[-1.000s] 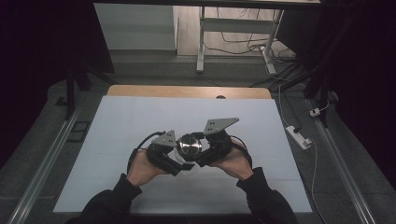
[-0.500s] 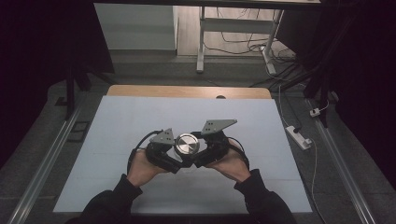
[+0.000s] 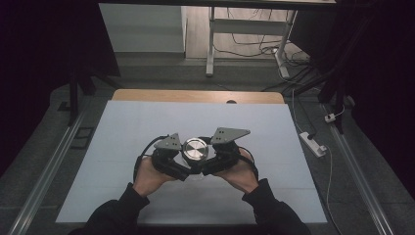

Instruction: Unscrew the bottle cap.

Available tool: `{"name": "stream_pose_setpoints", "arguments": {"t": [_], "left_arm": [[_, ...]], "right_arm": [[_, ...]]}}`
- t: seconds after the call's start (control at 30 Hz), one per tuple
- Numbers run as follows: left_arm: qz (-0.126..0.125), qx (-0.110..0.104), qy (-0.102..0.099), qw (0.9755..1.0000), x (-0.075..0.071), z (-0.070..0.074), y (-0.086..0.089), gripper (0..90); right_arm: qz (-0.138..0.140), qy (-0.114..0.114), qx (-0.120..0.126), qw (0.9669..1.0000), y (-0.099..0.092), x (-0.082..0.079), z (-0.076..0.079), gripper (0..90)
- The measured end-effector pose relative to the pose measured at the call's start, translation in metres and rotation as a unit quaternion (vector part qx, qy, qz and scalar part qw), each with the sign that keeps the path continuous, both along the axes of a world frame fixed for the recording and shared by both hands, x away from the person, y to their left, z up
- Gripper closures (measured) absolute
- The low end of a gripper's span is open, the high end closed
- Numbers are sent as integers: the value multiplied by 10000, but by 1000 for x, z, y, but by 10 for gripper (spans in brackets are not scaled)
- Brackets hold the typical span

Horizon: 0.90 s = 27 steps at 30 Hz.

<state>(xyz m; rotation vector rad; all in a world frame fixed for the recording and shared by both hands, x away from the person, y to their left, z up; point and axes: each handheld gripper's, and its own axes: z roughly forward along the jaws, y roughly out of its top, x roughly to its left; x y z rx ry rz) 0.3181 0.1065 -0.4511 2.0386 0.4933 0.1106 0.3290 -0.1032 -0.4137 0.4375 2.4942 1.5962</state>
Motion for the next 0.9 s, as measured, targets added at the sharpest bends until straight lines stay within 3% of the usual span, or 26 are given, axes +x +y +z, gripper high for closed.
{"name": "stream_pose_setpoints", "arguments": {"t": [0.1, 0.3, 0.9], "left_arm": [[27, 87, -58, 9999, -1, 0, -1, 155], [39, 168, -97, 9998, -1, 0, -2, 155], [271, 395, -171, 9987, 4, -4, 3, 155]], "right_arm": [[-4, -36, -3, 10000, 1, -1, 0, 186], [-22, 138, 92, 9999, -2, 2, 2, 189], [-226, -3, 104, 9997, -14, 1, 15, 189]]}}
